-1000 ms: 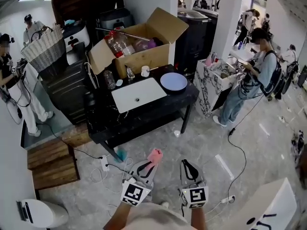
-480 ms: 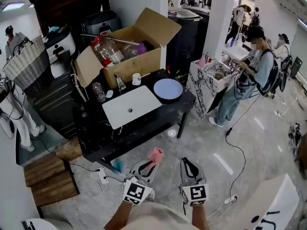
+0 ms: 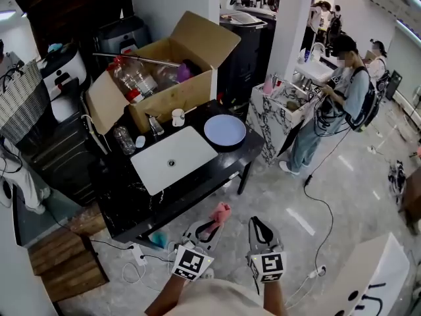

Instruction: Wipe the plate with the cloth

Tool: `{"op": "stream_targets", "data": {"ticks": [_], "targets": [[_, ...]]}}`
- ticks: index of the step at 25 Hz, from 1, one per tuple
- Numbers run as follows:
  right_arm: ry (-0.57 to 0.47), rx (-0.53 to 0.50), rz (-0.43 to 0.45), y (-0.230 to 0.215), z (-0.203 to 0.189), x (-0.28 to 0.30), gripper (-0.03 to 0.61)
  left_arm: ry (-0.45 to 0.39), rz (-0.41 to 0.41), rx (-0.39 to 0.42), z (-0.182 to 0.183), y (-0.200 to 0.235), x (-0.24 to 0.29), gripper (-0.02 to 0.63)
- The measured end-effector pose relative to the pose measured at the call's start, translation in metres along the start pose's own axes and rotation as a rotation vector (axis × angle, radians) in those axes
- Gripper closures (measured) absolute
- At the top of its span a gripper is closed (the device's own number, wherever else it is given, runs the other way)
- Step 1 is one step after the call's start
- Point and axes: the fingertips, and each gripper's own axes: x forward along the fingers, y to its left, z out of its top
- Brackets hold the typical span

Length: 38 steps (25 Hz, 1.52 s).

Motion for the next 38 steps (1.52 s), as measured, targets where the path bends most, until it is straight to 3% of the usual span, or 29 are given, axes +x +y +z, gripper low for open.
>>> {"op": "stream_targets", "data": {"ticks": [12,20,38], "targets": [[0.007,0.004,-0.056,-0.005,0.001,0.043,0.552,0.006,-0.059,-0.011,-0.011,0.04,0.03,0.58],[0.006,-0.003,-0.043,-0.024,0.004,0.077,0.552,0.017,-0.045,-0.014,-0.012,0.063,0.059,0.58],[0.004,-0.017,0.053,-0.124,0.024,0.178,0.552,0.051,0.022,-0.009,0.006,0.112,0.183,0.58]]}}
